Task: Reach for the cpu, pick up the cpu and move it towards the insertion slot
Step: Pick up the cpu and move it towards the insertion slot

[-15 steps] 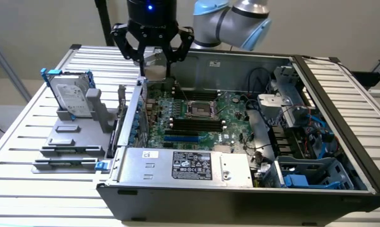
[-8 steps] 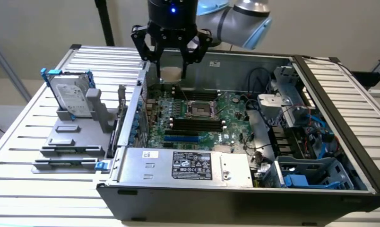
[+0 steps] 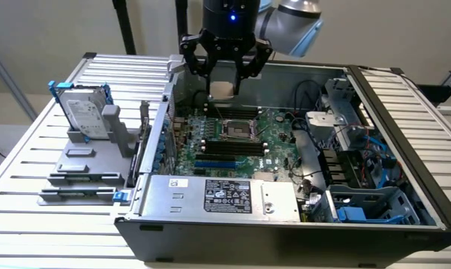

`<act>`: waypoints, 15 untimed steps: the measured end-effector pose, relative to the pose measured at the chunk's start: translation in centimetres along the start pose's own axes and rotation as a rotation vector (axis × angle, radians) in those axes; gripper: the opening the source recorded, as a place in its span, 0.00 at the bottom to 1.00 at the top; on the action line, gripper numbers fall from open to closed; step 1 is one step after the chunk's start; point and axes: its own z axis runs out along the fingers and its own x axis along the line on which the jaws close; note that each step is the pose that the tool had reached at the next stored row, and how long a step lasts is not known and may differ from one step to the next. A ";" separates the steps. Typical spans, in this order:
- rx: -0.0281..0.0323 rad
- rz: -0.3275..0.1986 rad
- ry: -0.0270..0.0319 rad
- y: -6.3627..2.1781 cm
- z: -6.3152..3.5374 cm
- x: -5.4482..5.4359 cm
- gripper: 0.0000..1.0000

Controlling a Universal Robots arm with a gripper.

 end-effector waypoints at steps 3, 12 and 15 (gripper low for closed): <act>0.0070 0.000 0.0003 0.60 0.38 -0.9 0.54; 0.0186 0.001 0.0009 2.49 1.74 -2.5 0.54; 0.0205 0.004 0.0008 2.90 1.83 -2.8 0.54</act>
